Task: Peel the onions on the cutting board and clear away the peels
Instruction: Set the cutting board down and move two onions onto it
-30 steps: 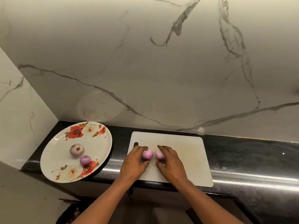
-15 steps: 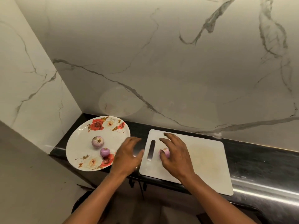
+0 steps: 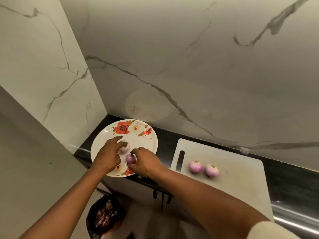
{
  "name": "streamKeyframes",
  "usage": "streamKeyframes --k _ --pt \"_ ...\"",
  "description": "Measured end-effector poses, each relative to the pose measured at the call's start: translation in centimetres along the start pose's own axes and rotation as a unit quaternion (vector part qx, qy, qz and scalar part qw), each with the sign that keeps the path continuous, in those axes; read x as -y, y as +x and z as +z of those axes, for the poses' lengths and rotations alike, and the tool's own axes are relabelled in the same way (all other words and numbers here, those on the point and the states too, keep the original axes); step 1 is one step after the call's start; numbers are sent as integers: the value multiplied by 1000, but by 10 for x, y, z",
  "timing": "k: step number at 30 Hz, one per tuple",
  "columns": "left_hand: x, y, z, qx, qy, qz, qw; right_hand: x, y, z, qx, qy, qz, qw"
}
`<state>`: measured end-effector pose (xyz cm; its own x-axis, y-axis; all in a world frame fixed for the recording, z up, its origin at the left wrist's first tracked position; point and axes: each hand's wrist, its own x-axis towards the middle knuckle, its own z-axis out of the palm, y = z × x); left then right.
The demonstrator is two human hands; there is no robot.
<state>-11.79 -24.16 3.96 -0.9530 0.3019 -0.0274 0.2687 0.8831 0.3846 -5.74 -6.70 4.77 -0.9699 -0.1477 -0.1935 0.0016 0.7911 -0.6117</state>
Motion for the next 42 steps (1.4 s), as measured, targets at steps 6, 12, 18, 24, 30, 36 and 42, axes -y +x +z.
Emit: streamKeyframes --k 6,12,18,24,30,36,42 --pt "10 13 16 13 13 39 999 -2 18 23 -18 25 20 999" --pt "0 9 17 0 -26 42 999 -10 -10 0 -76 88 26 993" --pt "-68 -2 9 -48 -111 100 988 -55 -67 -56 -200 117 36 972" --pt "-179 -10 35 6 -204 205 957 -132 -153 -102 -329 122 102 931" --pt "-276 -23 86 75 -181 285 938 -206 -224 -124 -342 78 214 912" --pt "-322 -30 125 100 -104 338 930 -234 -242 -122 -294 42 272 916" --pt "-325 -25 150 121 -10 327 937 -241 -246 -118 -265 46 291 918"
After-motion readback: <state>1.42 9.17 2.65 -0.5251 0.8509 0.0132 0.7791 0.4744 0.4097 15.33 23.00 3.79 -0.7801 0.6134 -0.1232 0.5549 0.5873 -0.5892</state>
